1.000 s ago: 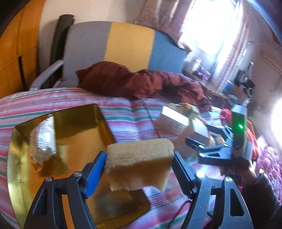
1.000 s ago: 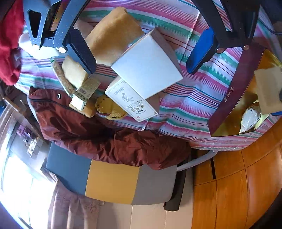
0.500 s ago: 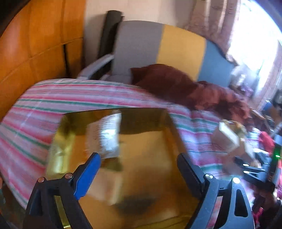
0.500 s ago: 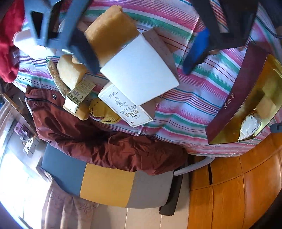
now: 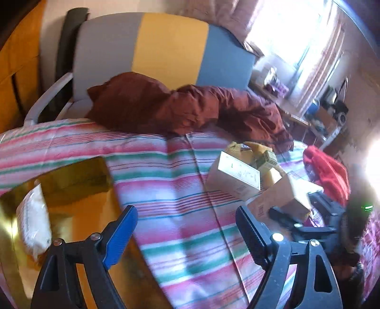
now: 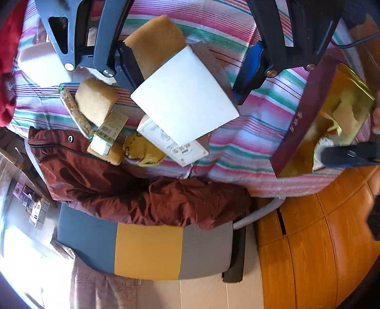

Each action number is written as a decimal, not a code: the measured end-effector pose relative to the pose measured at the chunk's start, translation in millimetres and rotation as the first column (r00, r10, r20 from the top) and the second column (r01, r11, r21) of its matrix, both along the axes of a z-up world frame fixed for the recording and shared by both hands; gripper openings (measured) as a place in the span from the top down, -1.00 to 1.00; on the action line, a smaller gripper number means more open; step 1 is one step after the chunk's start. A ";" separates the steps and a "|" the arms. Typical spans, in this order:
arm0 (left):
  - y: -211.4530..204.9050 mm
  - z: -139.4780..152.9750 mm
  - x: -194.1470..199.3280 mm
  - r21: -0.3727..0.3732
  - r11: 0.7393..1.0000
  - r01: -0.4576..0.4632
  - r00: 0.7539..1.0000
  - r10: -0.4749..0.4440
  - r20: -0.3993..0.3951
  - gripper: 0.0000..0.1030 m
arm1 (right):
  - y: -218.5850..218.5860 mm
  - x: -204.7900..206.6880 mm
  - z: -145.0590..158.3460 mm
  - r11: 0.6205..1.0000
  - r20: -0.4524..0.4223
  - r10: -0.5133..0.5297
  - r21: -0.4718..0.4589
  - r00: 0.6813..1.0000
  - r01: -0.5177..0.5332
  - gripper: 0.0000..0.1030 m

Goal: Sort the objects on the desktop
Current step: 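Grasp a white box with the right gripper while the left gripper grasps a printed box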

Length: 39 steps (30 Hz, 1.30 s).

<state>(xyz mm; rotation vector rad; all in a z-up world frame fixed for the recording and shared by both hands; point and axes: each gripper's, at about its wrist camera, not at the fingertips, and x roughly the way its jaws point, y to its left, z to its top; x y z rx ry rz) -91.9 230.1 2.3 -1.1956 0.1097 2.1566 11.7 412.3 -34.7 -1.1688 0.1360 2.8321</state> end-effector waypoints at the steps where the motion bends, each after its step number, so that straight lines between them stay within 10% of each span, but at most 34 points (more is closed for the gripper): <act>1: 10.1 -1.8 0.5 -0.017 0.999 0.028 0.999 -0.028 -0.015 -0.66 | 5.4 2.5 6.1 1.000 -0.024 -0.018 -0.026 1.000 0.017 -0.41; 10: 84.7 -22.6 11.0 -0.118 0.966 0.229 0.972 -0.234 -0.027 -0.67 | 70.7 29.8 33.6 0.952 -0.140 -0.254 -0.209 0.957 0.222 -0.39; 15: 100.6 -36.9 -15.6 0.019 0.990 0.138 0.959 -0.138 0.246 -0.68 | 94.9 37.5 34.3 0.923 -0.137 -0.335 -0.246 0.932 0.296 -0.39; 19: 112.7 -50.5 -29.6 0.093 0.996 -0.005 0.902 -0.036 0.431 -0.69 | 104.4 43.0 37.6 0.911 -0.146 -0.361 -0.266 0.921 0.315 -0.39; 27: 140.2 -67.0 -54.8 0.020 0.976 -0.217 0.824 0.172 0.539 -0.72 | 105.9 47.1 44.4 0.914 -0.169 -0.359 -0.262 0.918 0.309 -0.39; 39: 168.5 -97.4 -69.7 -0.124 0.976 -0.181 0.834 0.219 0.507 -0.66 | 102.0 46.7 44.9 0.926 -0.171 -0.331 -0.246 0.928 0.285 -0.39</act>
